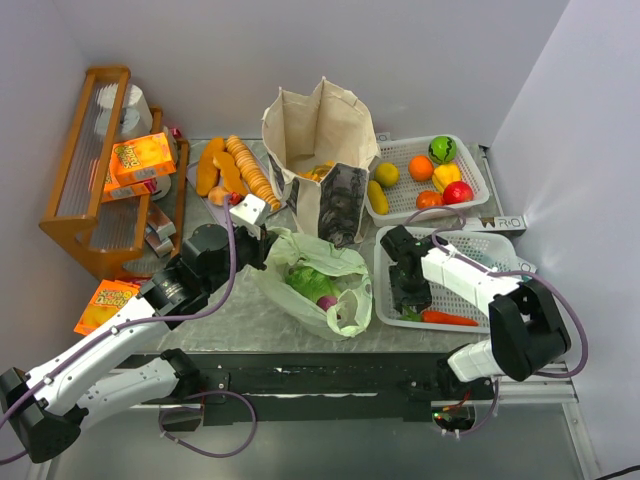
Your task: Place the mixed food into the grocery bags and tie them
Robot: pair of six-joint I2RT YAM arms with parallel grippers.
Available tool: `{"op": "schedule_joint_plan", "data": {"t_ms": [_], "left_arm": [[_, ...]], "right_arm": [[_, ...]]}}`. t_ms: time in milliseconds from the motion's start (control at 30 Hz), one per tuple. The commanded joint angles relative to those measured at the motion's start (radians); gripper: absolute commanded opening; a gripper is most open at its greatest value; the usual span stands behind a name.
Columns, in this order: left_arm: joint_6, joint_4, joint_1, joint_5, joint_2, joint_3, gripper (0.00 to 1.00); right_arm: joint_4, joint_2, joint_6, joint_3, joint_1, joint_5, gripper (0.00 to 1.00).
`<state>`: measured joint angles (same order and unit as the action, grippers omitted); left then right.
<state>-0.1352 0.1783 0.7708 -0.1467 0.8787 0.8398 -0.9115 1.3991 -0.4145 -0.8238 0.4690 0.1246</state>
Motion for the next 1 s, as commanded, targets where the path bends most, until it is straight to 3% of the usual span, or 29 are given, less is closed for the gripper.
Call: {"op": "schedule_joint_plan", "data": {"t_ms": [0,67,100,167,400,500,600,767,967], "left_arm": [[0.005,-0.025,-0.004,0.007,-0.023,0.007,0.01],[0.005,-0.025,-0.004,0.007,-0.024,0.007,0.01],[0.006,-0.026,-0.004,0.007,-0.026,0.007,0.01],[0.006,-0.026,-0.004,0.007,-0.027,0.005,0.01],[0.006,-0.026,-0.002,0.006,-0.035,0.004,0.01],[0.006,-0.026,-0.004,0.004,-0.035,0.007,0.01],[0.008,-0.028,-0.004,0.004,-0.033,0.004,0.01],[0.005,-0.028,-0.002,0.012,-0.021,0.005,0.01],[0.006,-0.028,-0.004,0.009,-0.020,0.007,0.01]], "right_arm": [[-0.033,0.015,-0.050,-0.012,0.005,0.079,0.36],[-0.044,0.015,-0.058,-0.020,0.007,0.096,0.23],[-0.050,0.006,-0.066,-0.029,0.005,0.115,0.11],[-0.058,-0.020,-0.070,-0.047,0.006,0.130,0.01],[-0.240,-0.152,-0.057,-0.311,0.008,0.352,0.00],[-0.254,-0.257,-0.032,-0.433,0.022,0.356,0.00],[-0.150,-0.391,0.012,-0.485,0.083,0.252,0.00],[0.190,-0.569,0.060,-0.442,0.184,-0.012,0.00],[0.414,-0.559,0.121,-0.443,0.379,-0.068,0.00]]}}
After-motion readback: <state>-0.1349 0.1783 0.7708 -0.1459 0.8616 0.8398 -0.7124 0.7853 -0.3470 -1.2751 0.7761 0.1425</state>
